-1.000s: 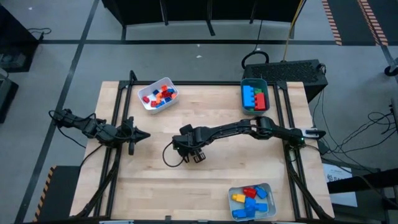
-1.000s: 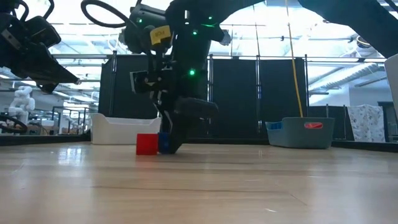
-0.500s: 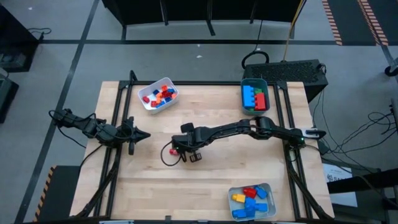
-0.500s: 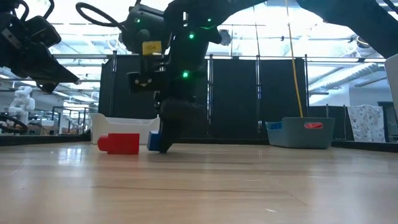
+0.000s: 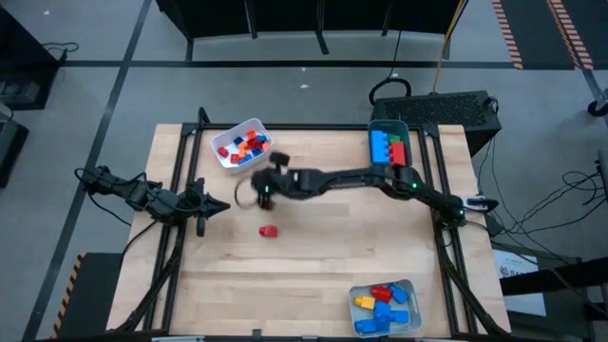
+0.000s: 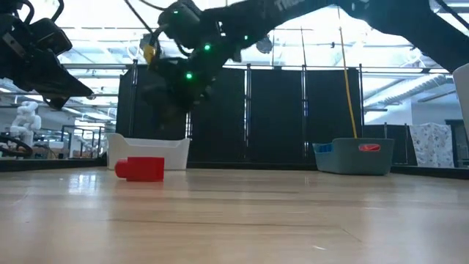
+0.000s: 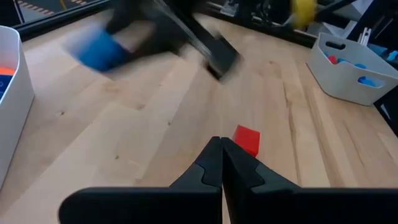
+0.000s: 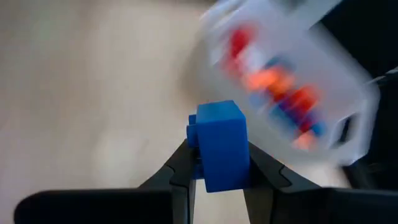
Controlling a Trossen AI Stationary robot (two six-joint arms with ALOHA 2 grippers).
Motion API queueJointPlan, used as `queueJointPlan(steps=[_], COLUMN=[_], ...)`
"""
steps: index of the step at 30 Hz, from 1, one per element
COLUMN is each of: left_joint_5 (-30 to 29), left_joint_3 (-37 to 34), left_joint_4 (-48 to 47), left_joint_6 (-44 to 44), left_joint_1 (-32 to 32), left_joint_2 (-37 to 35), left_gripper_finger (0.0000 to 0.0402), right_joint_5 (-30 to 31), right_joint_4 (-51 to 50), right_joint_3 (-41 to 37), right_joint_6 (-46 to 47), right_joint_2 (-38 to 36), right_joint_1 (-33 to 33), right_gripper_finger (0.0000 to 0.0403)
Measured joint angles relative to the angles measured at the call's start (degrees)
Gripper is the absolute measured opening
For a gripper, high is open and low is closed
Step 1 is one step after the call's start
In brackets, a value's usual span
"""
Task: Sort blocks by size
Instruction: Put the small 4 stud blue game piece into the white bin, then put the 1 stud red game piece into the gray bin
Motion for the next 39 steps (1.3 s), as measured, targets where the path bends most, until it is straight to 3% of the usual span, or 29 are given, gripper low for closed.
queueJointPlan(steps=[7,11,16,22,31,36,39], left_joint_5=[0.0,-0.4,-0.9,-0.9,-1.0,-1.0,-0.9], left_joint_3=[0.0,0.0,0.0,0.0,0.0,0.0,0.0], left_joint_4=[-0.1,0.0,0.0,-0.1,0.0,0.0,-0.1], left_joint_6=[0.4,1.3,1.4,1.5,1.6,1.5,1.5], left_joint_1=[0.0,0.0,0.0,0.0,0.0,0.0,0.0], left_joint_2=[0.0,0.0,0.0,-0.1,-0.1,-0.1,-0.1], left_gripper_finger=[0.0002,0.0002,0.0002,0.0002,0.0002,0.0002,0.0002], right_joint_5=[0.1,-1.5,-10.0,-12.1,-12.0,-12.1,-17.1], right_joint_4=[18.0,21.4,23.8,24.3,24.9,25.0,22.4], right_joint_3=[0.0,0.0,0.1,0.0,0.1,0.1,0.1], right_joint_6=[7.3,10.8,16.1,14.3,13.5,13.3,14.0], right_joint_2=[0.0,0.4,1.8,3.3,3.2,3.2,2.3], right_joint_1=[-7.4,-10.9,-14.1,-14.0,-13.7,-13.7,-13.3], right_gripper_finger=[0.0069,0.0069,0.0069,0.0069,0.0199,0.0212,0.0208])
